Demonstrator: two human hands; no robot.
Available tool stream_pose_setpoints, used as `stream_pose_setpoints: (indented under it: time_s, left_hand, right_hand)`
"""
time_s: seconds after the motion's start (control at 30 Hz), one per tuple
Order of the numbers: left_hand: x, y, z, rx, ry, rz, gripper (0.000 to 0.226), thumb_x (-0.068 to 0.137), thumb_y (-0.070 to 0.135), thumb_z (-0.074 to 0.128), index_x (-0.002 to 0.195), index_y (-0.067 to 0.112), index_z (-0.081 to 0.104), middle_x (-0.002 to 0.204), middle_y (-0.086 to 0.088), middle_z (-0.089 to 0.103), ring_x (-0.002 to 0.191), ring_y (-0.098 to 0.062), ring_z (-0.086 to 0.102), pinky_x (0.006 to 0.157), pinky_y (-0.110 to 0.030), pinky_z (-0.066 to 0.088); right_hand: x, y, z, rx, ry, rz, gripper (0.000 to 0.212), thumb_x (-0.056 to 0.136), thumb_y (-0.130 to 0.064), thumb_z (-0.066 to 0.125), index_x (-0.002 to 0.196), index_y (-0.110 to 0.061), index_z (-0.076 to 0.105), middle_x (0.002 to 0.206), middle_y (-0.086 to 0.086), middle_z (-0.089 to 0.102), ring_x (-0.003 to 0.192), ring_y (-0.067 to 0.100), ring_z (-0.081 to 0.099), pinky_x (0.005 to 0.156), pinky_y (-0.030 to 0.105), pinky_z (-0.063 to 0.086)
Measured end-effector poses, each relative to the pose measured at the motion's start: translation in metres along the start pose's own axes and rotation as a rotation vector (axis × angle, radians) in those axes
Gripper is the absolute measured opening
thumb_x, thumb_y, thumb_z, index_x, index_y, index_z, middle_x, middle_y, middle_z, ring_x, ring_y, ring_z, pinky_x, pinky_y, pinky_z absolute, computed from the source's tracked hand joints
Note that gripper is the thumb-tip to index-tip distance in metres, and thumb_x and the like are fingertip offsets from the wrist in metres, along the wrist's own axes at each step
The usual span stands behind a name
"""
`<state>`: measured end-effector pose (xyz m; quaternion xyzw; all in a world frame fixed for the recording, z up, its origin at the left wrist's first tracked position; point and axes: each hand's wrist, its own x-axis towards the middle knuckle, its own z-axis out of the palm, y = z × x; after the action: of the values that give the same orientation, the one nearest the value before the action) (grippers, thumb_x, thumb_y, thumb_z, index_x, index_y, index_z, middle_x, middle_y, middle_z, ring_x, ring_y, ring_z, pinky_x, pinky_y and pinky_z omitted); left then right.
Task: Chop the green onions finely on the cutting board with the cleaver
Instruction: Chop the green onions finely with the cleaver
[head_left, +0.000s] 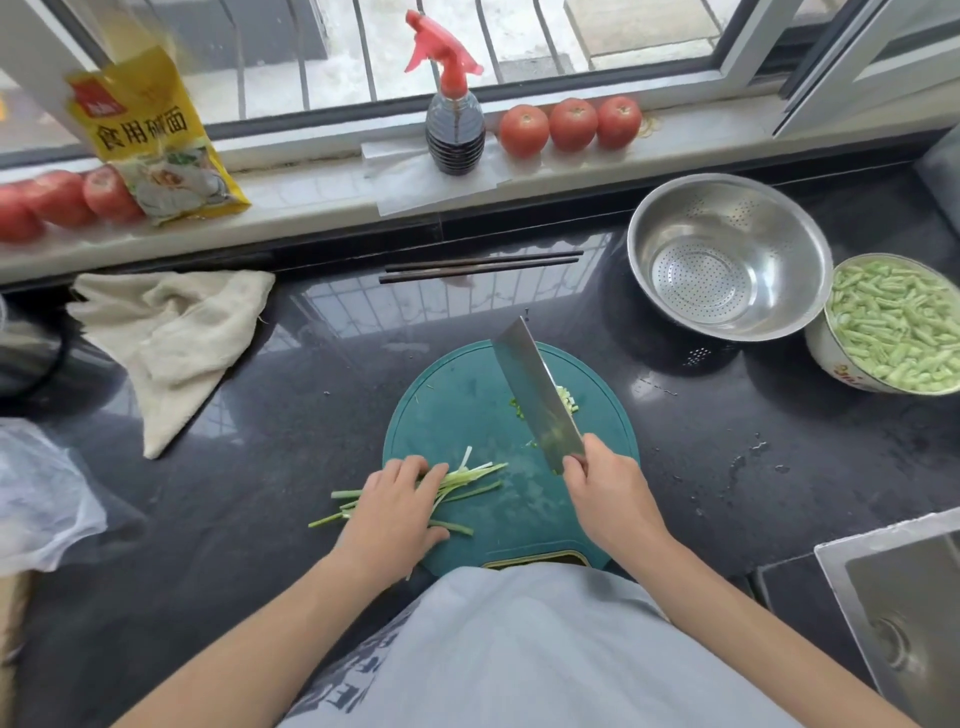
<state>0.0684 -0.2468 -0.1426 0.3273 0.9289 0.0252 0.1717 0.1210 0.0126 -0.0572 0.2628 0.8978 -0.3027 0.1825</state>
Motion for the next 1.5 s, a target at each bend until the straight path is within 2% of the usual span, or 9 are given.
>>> stream_pose_setpoints:
  time_s: [0.17,0.33,0.53,0.63,0.73,0.87,1.17,1.37,1.5]
  left_hand:
    - [0.013,-0.003,0.006,-0.022,0.151,0.023,0.023,0.083,0.023,0.073,0.102,0.023,0.061,0.091,0.002,0.055,0.077,-0.025,0.053,0.061,-0.039,0.046]
    - [0.028,0.007,-0.001,-0.018,0.249,-0.038,0.009,0.092,0.024,0.069,0.09,0.019,0.062,0.081,0.0,0.055,0.067,-0.024,0.052,0.055,-0.041,0.047]
    - [0.014,0.018,-0.006,-0.038,0.141,-0.145,0.071,0.088,0.064,0.058,0.139,0.016,0.05,0.117,0.0,0.058,0.103,-0.023,0.056,0.081,-0.037,0.05]
    - [0.007,0.022,-0.002,-0.005,0.127,-0.197,0.087,0.085,0.073,0.053,0.147,0.014,0.043,0.126,-0.001,0.054,0.114,-0.023,0.052,0.092,-0.037,0.048]
    - [0.016,0.038,-0.007,-0.016,0.194,-0.204,0.074,0.086,0.067,0.057,0.138,0.014,0.049,0.121,-0.003,0.053,0.111,-0.025,0.05,0.094,-0.039,0.045]
    - [0.03,0.063,-0.019,0.036,0.253,-0.147,0.033,0.088,0.05,0.064,0.1,0.019,0.059,0.1,-0.003,0.049,0.094,-0.026,0.046,0.087,-0.042,0.04]
    - [0.024,0.059,-0.007,0.117,0.206,-0.123,0.017,0.085,0.018,0.065,0.071,0.021,0.054,0.077,-0.001,0.041,0.076,-0.024,0.036,0.069,-0.041,0.03]
    - [-0.001,0.041,-0.015,0.074,0.187,-0.197,0.016,0.078,0.029,0.066,0.077,0.021,0.051,0.081,-0.001,0.044,0.078,-0.025,0.041,0.07,-0.042,0.035]
    - [0.007,0.034,-0.015,-0.041,0.186,-0.286,0.052,0.079,0.05,0.067,0.115,0.015,0.055,0.102,-0.002,0.054,0.094,-0.025,0.052,0.079,-0.04,0.047]
  right_hand:
    - [-0.01,0.005,0.002,0.009,0.01,0.01,0.025,0.102,-0.027,0.04,0.079,-0.018,0.04,0.07,0.005,0.057,0.054,0.02,0.047,0.048,0.036,0.036]
    - [-0.018,0.009,0.005,0.016,0.025,0.014,0.024,0.102,-0.027,0.041,0.08,-0.017,0.041,0.07,0.005,0.058,0.055,0.022,0.05,0.049,0.039,0.041]
    - [-0.025,0.012,0.011,-0.038,0.003,0.043,0.026,0.104,-0.026,0.037,0.079,-0.021,0.036,0.07,0.003,0.056,0.057,0.019,0.047,0.05,0.034,0.035]
    - [-0.028,0.01,0.021,-0.087,0.008,0.024,0.022,0.104,-0.029,0.035,0.085,-0.018,0.038,0.073,0.004,0.057,0.065,0.025,0.055,0.056,0.04,0.043]
    - [-0.028,0.007,0.029,-0.091,0.028,-0.019,0.022,0.104,-0.03,0.036,0.085,-0.019,0.036,0.07,0.001,0.054,0.065,0.026,0.054,0.055,0.039,0.039]
    - [-0.028,0.007,0.025,-0.089,0.062,-0.051,0.019,0.104,-0.029,0.038,0.088,-0.02,0.039,0.068,-0.001,0.055,0.063,0.024,0.056,0.053,0.037,0.038]
    - [-0.023,0.011,0.02,-0.081,0.038,-0.028,0.022,0.104,-0.029,0.038,0.085,-0.019,0.039,0.068,0.001,0.055,0.058,0.019,0.05,0.05,0.035,0.034]
    - [-0.018,0.008,0.023,-0.093,-0.003,-0.049,0.023,0.104,-0.028,0.038,0.084,-0.017,0.038,0.069,0.002,0.055,0.061,0.023,0.052,0.052,0.039,0.036]
    - [-0.016,0.008,0.026,-0.111,-0.02,-0.043,0.026,0.103,-0.027,0.038,0.08,-0.019,0.033,0.067,0.003,0.053,0.057,0.023,0.046,0.052,0.039,0.033]
